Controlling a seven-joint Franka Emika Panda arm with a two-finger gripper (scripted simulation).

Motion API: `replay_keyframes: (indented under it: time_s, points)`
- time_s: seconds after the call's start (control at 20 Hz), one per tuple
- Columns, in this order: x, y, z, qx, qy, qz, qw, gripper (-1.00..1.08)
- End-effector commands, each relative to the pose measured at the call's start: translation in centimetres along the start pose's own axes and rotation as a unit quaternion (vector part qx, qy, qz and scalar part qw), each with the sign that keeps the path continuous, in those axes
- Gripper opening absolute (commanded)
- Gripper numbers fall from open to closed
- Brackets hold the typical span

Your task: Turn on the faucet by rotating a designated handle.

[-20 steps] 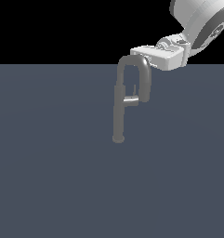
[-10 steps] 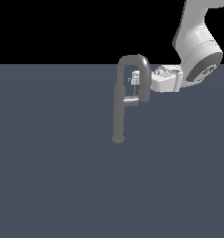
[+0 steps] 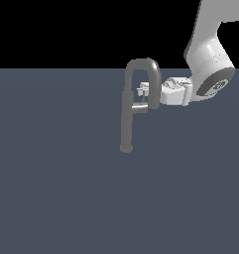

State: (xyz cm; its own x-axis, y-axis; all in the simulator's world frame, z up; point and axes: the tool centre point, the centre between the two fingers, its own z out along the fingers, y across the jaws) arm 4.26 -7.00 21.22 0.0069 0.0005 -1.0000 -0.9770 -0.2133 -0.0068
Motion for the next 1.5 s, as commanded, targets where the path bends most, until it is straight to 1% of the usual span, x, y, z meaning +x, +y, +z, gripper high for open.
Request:
replay_keyframes:
  time_s: [0.0,0.45,0.55,1.1,1.15,1.2,1.45]
  points:
    - [0.0,0.0,0.0,0.0,0.0,0.0,1.0,-1.0]
    - [-1.1,2.1,0.0,0.0,-0.001,0.0,1.0,-1.0]
    - [-1.0,1.8,0.0,0.001,0.0,0.0,1.0,-1.0]
    - [-1.3,4.9,0.0,0.001,0.0,0.0,1.0,-1.0]
    - [-1.3,4.9,0.0,0.001,0.0,0.0,1.0,-1.0]
    - [-1.8,4.1,0.0,0.003,0.004,-0.008,1.0,-1.0]
    - [-1.0,5.8,0.0,0.002,0.002,-0.004,1.0,-1.0]
